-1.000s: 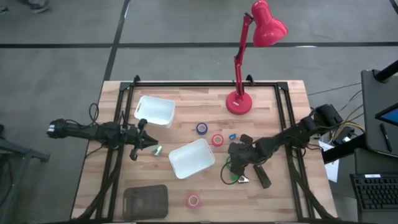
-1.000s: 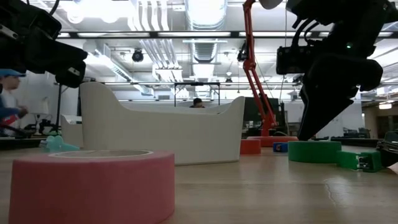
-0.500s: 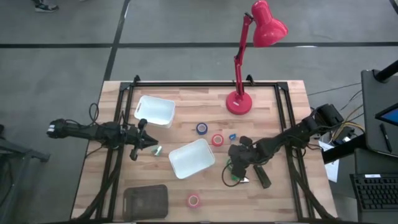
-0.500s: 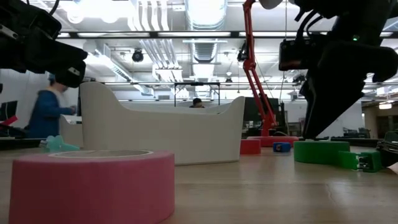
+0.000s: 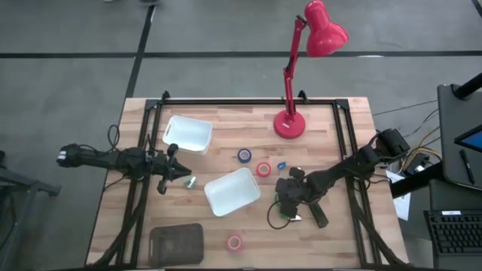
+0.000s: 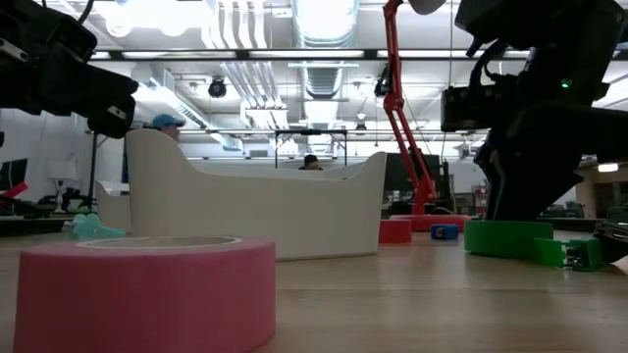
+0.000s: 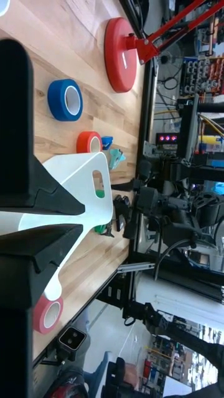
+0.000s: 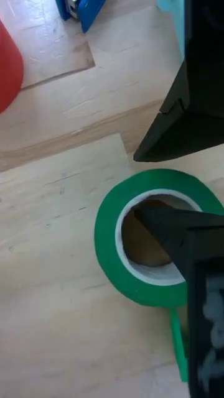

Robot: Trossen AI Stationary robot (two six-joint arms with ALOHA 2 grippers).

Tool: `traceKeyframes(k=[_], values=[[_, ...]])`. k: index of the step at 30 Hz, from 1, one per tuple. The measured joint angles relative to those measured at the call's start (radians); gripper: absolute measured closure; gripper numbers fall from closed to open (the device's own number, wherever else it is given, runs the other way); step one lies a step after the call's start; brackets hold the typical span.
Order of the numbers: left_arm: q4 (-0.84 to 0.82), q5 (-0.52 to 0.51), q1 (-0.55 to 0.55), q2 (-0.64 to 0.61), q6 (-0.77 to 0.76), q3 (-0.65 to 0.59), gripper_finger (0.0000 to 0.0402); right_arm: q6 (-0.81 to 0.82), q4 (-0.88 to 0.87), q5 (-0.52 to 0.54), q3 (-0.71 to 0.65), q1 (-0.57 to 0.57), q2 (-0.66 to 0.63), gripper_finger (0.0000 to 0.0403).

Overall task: Pick and place Stapler, Stapler remover, tape
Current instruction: Put the green tape into the bottom white bin

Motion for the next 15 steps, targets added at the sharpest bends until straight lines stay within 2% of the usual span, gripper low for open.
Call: traceKeyframes(k=[10,15], values=[[0.0,0.0,0.0,0.0,0.0,0.0,0.0362,-0.01,0.005,-0.001,-0.001,0.0,-0.002,0.0348],[0.0,0.0,0.0,0.0,0.0,0.0,0.0362,-0.023,0.005,-0.002,-0.001,0.0,-0.004,0.0359]])
